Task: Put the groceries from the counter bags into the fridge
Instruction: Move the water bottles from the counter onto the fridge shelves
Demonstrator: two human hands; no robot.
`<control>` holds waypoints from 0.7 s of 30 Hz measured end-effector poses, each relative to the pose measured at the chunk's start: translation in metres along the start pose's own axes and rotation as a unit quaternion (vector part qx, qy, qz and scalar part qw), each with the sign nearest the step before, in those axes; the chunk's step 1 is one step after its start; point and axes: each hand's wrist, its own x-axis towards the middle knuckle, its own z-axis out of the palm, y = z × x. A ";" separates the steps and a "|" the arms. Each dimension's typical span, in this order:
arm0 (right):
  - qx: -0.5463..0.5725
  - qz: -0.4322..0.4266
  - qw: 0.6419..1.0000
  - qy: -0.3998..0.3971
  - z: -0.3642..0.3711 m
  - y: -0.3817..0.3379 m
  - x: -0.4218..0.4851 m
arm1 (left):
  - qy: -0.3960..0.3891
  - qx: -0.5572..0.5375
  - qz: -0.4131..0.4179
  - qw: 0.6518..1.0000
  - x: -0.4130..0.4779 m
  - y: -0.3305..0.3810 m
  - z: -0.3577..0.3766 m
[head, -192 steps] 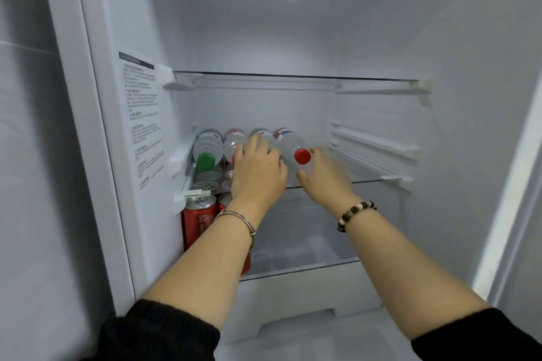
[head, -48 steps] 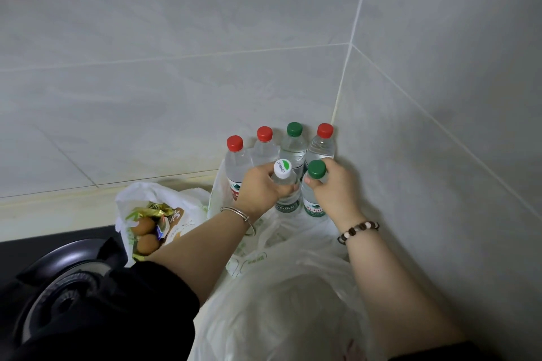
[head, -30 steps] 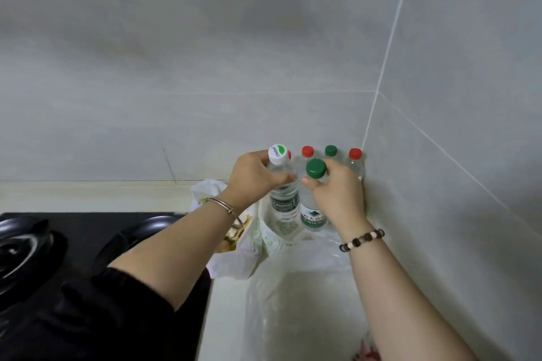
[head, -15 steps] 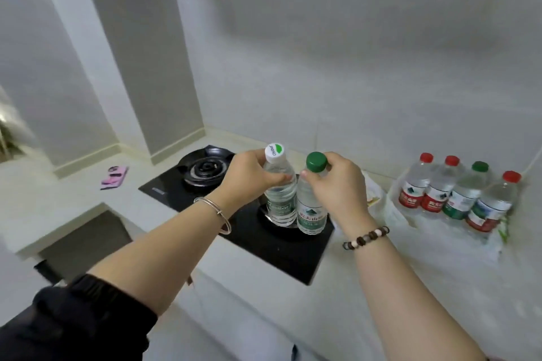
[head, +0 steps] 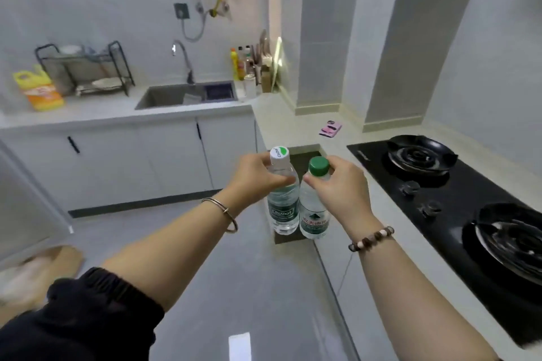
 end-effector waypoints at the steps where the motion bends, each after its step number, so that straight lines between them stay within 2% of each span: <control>1: 0.006 -0.016 1.000 -0.022 0.018 -0.012 0.002 | 0.019 0.004 -0.024 1.000 -0.008 -0.013 -0.018; 5: 0.025 -0.081 0.989 -0.118 0.085 -0.061 0.004 | 0.105 0.035 -0.096 0.989 -0.047 -0.056 -0.081; 10: 0.062 -0.157 0.958 -0.231 0.158 -0.115 -0.002 | 0.218 0.055 -0.187 0.956 -0.094 -0.095 -0.143; 17: 0.109 -0.256 0.891 -0.359 0.230 -0.175 -0.022 | 0.337 0.077 -0.287 0.893 -0.163 -0.118 -0.195; 21: 0.127 -0.317 0.840 -0.422 0.259 -0.207 -0.051 | 0.396 0.097 -0.337 0.848 -0.210 -0.122 -0.211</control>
